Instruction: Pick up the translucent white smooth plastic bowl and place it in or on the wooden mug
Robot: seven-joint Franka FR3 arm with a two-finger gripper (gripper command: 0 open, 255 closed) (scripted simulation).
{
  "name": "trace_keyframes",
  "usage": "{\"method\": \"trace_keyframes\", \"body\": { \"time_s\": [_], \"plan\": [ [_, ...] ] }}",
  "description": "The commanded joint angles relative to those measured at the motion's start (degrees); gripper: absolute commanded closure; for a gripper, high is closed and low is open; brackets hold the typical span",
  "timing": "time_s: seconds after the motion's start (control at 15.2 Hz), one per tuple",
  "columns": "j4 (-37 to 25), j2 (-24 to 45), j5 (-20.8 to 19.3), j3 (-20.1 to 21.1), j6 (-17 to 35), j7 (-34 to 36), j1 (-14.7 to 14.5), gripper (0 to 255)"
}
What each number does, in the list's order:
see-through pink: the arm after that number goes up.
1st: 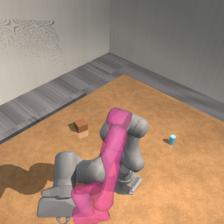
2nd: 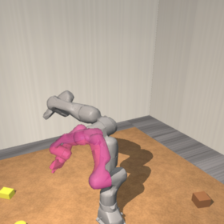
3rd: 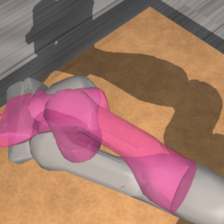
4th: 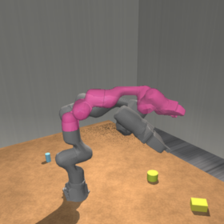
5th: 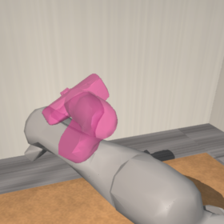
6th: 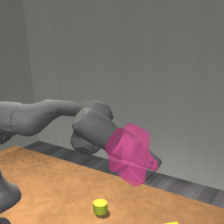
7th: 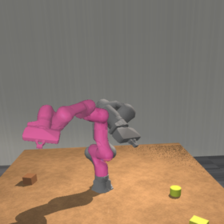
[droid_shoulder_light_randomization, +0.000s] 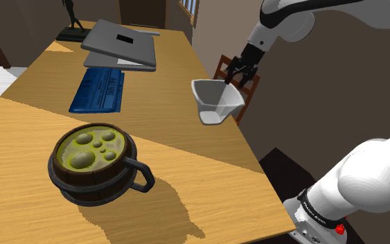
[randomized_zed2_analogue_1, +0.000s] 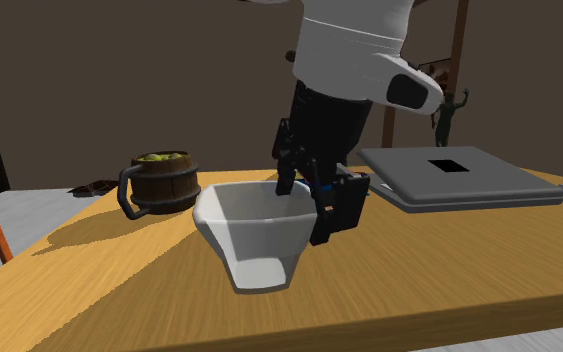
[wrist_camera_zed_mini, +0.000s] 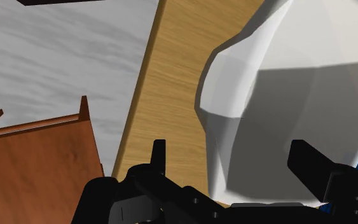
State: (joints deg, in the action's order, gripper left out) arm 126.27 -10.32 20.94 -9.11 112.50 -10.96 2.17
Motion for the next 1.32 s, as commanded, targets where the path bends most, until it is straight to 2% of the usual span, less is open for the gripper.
{"method": "trace_keyframes", "body": {
  "time_s": [0.0,0.26,0.73,0.79,1.25],
  "plan": [
    [0.98,0.48,0.53,0.21,1.53,-0.23,-0.24,0],
    [2.76,1.31,1.29,0.66,4.20,-0.62,-0.69,0],
    [2.76,1.30,1.29,0.66,4.19,-0.62,-0.68,0],
    [2.76,1.30,1.29,0.66,4.19,-0.62,-0.68,255],
    [2.76,1.31,1.30,0.67,4.20,-0.60,-0.70,255]
  ]
}}
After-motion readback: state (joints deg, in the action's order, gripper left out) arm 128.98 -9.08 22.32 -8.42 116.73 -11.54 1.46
